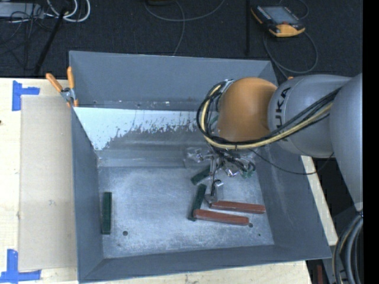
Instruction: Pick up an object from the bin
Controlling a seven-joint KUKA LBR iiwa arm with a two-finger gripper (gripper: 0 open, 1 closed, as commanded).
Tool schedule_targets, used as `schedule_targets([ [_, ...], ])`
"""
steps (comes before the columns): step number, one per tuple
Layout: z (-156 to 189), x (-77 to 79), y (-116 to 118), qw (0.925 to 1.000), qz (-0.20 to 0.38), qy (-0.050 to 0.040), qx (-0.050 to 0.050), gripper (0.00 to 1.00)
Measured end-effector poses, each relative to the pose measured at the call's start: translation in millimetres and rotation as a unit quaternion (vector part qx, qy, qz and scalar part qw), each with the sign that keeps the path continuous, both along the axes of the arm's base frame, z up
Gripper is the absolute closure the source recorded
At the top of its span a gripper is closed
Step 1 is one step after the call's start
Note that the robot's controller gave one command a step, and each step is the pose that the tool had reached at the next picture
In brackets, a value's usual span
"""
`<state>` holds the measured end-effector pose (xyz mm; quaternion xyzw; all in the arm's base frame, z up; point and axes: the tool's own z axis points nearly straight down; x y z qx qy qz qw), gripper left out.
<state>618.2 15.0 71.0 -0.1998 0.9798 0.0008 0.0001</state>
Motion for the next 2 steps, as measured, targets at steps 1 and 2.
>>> schedule_targets([
  [1, -0.3, 0.1, -1.2, 1.0000, -0.002, -0.0013, 0.000, 1.00],
  [2, 159.2, -16.8, -59.9, 0.9930, 0.118, -0.0044, -0.002, 1.00],
])
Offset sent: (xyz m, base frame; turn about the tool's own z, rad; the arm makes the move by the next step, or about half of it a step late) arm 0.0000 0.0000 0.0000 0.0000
